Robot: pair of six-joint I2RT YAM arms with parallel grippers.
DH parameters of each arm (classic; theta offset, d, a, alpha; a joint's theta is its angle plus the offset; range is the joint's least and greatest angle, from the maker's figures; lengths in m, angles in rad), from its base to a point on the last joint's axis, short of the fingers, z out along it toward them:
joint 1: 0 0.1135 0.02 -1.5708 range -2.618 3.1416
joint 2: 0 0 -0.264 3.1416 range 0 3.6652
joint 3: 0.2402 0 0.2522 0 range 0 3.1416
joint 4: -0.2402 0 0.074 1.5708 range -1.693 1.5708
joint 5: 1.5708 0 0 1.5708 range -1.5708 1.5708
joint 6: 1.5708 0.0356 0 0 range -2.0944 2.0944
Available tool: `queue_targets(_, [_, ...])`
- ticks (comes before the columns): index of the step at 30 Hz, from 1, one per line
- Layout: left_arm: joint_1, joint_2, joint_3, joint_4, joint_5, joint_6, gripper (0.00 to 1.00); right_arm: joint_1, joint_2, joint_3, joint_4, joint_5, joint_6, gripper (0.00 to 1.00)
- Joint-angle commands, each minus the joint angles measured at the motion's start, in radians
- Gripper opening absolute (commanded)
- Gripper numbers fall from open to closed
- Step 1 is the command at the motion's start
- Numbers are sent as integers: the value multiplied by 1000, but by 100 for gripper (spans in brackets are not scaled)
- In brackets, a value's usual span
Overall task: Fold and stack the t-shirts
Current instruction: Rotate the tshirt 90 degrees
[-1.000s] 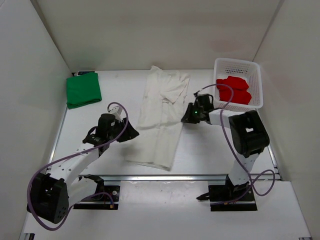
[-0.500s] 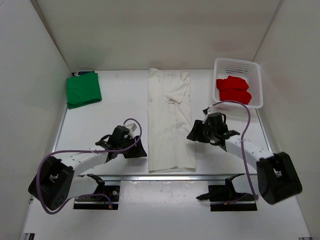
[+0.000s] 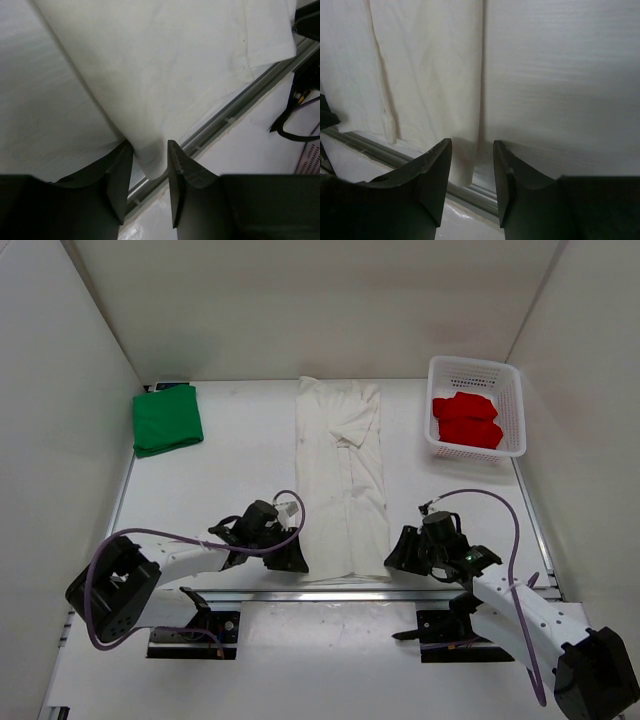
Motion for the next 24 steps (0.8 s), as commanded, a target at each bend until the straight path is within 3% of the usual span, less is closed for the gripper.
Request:
queue_targets(1, [-15, 26, -12, -83, 13, 23, 42, 36, -29, -17, -80, -43, 61, 36])
queue_targets(6, [-31, 24, -14, -82, 23, 27, 35, 70, -38, -54, -25, -75, 98, 21])
queue_targets(9, [-61, 35, -5, -78, 33, 29, 10, 86, -26, -40, 5, -88, 93, 6])
queue_targets(11, [-59, 40, 3, -100, 46, 35, 0, 104, -24, -25, -13, -82, 92, 0])
queue_targets(18, [33, -199, -64, -285, 99, 26, 0, 244, -62, 75, -149, -28, 124, 0])
queue_targets(21, [116, -260, 20, -330, 99, 27, 0, 83, -12, 173, -154, -83, -30, 0])
queue_targets(24, [168, -176, 149, -286, 78, 24, 0, -96, 92, 274, -62, -155, -161, 0])
